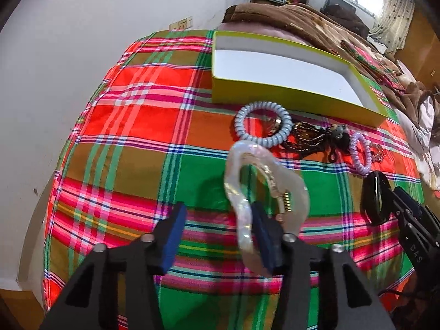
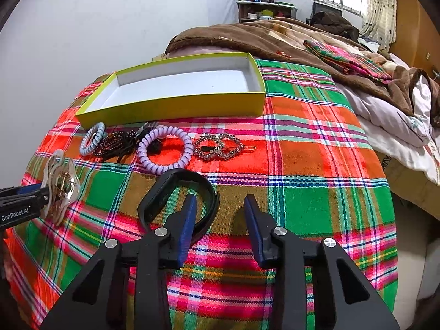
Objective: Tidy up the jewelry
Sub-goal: 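Close left tool on clear claw clip while right tool grasps black band, then carry clip in left tool and band in right tool over the box, then open left tool releasing clip into box while right tool releases band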
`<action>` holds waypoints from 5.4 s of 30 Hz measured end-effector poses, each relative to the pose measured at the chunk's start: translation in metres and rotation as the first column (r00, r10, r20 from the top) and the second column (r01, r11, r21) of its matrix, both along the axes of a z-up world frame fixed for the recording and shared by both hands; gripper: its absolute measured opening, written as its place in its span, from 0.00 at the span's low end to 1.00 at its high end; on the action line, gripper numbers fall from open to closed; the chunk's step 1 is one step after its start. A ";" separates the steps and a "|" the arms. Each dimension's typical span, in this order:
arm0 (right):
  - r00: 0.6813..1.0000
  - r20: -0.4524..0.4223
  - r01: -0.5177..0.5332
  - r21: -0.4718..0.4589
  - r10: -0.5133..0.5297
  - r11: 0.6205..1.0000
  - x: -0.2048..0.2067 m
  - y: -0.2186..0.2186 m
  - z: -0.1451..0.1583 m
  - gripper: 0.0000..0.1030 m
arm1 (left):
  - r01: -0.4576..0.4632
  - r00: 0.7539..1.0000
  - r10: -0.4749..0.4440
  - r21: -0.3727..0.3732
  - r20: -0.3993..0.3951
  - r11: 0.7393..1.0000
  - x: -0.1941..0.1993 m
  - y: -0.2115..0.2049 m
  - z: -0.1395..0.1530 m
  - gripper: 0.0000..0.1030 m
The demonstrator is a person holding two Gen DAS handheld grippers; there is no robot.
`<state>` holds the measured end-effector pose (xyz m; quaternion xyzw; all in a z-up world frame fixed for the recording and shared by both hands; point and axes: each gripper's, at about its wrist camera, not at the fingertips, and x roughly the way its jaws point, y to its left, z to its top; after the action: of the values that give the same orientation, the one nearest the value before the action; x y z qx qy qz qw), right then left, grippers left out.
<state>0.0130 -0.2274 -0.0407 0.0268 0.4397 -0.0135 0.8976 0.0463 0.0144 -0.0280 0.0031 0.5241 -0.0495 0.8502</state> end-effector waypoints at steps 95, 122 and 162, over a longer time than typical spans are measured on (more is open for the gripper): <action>0.997 0.066 -0.036 0.019 0.035 0.999 0.159 -0.011 0.054 0.07 | 0.111 0.987 -0.092 -0.137 0.135 0.984 0.146 -0.031 0.049 0.11; 0.998 -0.056 -0.040 -0.039 0.038 0.998 0.232 -0.011 0.012 0.07 | 0.115 0.993 -0.111 -0.114 0.040 0.987 0.201 -0.043 0.010 0.12; 0.996 0.083 -0.043 0.048 0.039 0.998 0.172 -0.007 0.059 0.24 | 0.138 0.982 -0.107 -0.207 0.153 0.969 0.149 -0.024 0.057 0.49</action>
<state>0.1846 -0.2342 0.0188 0.0406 0.4030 0.0169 0.9141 0.1950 -0.0096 0.0290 -0.0539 0.4533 -0.1585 0.8755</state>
